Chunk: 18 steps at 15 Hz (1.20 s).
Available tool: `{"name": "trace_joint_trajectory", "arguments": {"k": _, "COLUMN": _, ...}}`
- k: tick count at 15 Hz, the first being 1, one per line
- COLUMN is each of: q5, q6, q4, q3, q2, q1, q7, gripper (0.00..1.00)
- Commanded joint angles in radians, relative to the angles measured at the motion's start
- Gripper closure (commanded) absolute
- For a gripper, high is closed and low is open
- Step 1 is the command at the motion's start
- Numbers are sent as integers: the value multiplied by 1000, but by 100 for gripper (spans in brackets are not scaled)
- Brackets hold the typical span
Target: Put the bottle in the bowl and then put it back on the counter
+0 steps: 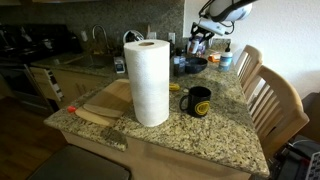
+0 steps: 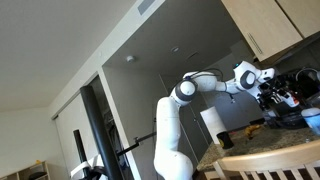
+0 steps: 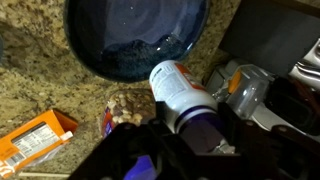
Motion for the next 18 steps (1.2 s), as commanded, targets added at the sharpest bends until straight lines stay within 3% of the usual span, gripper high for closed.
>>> {"name": "trace_joint_trajectory", "arguments": {"k": 1, "q5": -113, "q6": 31, "q4": -132, "q3": -33, "q2": -155, "q1": 58, "q7": 51, "gripper": 71}}
{"name": "trace_joint_trajectory", "arguments": {"k": 7, "q5": -418, "q6": 17, "q4": -214, "q3": -30, "q2": -360, "q1": 130, "q7": 221, "gripper": 71}}
{"name": "trace_joint_trajectory", "arguments": {"k": 9, "q5": -352, "q6": -39, "q4": -244, "q3": 48, "q2": -427, "q1": 100, "q7": 159, "gripper": 71}}
{"name": "trace_joint_trajectory", "arguments": {"k": 11, "q5": -142, "q6": -117, "q4": -266, "q3": 89, "q2": -476, "q1": 98, "q7": 27, "gripper": 71}}
{"name": "trace_joint_trajectory", "arguments": {"k": 15, "q5": 172, "q6": -349, "q4": -223, "q3": 101, "q2": -524, "q1": 91, "q7": -148, "gripper": 71}}
{"name": "trace_joint_trajectory", "arguments": {"k": 18, "q5": 276, "q6": -552, "q4": -200, "q3": 92, "q2": -525, "q1": 73, "q7": -199, "gripper": 71}}
